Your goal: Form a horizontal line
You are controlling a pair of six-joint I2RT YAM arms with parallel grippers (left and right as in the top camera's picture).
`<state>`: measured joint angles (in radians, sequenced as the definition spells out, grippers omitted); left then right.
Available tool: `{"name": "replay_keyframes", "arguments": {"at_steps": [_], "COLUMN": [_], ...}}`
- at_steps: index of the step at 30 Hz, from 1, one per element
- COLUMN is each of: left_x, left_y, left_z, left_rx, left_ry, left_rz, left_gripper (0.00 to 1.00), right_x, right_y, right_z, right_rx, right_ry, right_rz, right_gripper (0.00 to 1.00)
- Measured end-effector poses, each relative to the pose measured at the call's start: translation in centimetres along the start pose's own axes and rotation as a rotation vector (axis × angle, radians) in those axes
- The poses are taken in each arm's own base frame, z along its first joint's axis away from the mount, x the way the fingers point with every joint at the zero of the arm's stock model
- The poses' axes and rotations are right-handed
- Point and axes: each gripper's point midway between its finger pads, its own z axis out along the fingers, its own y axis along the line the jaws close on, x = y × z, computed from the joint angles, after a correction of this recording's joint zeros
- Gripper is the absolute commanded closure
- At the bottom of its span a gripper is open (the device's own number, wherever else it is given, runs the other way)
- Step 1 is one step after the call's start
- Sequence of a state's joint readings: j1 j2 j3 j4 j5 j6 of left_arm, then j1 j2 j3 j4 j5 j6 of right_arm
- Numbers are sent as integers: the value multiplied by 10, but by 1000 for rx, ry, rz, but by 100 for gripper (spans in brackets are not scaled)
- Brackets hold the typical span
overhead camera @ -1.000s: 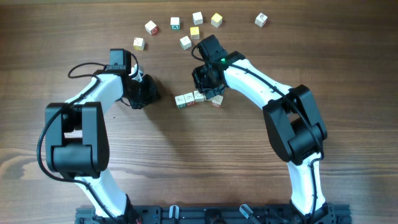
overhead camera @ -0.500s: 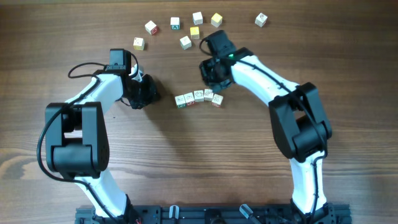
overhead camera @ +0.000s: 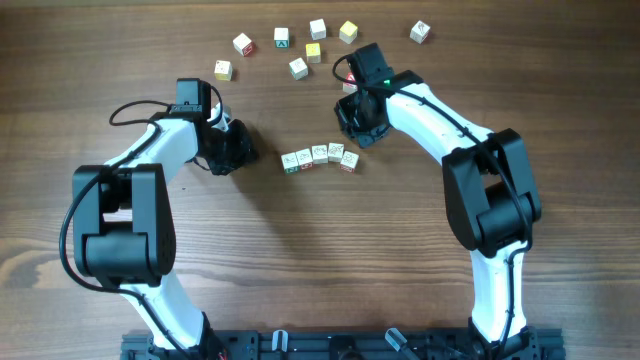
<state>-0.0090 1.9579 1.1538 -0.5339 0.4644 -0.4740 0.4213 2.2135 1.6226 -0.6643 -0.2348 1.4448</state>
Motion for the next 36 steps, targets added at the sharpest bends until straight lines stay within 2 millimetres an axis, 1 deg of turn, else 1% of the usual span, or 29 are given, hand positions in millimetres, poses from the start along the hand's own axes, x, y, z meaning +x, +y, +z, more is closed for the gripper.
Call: {"name": "replay_keyframes", "arguments": {"at_steps": [3, 9, 15, 18, 22, 24, 30, 32, 33, 34, 36], "left_x": [0, 0, 0, 0, 0, 0, 0, 0, 0, 0, -1], "left_y": [0, 0, 0, 0, 0, 0, 0, 0, 0, 0, 0], "left_z": [0, 0, 0, 0, 0, 0, 0, 0, 0, 0, 0], "left_rx": [0, 0, 0, 0, 0, 0, 0, 0, 0, -2, -1], "left_ry": [0, 0, 0, 0, 0, 0, 0, 0, -1, -2, -4], "left_rz": [0, 0, 0, 0, 0, 0, 0, 0, 0, 0, 1], "left_gripper": [96, 96, 96, 96, 96, 96, 96, 96, 96, 96, 96], "right_x": [4, 11, 14, 13, 4, -11, -44, -49, -50, -50, -47], "right_y": [-4, -3, -3, -3, -5, -13, -46, -56, -64, -74, -87], "right_z": [0, 0, 0, 0, 0, -2, -13, -17, -20, -24, -28], "right_rx": [15, 10, 5, 5, 18, 53, 170, 204, 237, 275, 329], "right_ry": [16, 57, 75, 69, 20, -30, -70, -66, -57, -45, -17], "right_rz": [-18, -95, -142, -156, -162, -146, -61, -41, -35, -34, -60], "right_gripper": [96, 96, 96, 96, 96, 96, 96, 96, 96, 96, 96]}}
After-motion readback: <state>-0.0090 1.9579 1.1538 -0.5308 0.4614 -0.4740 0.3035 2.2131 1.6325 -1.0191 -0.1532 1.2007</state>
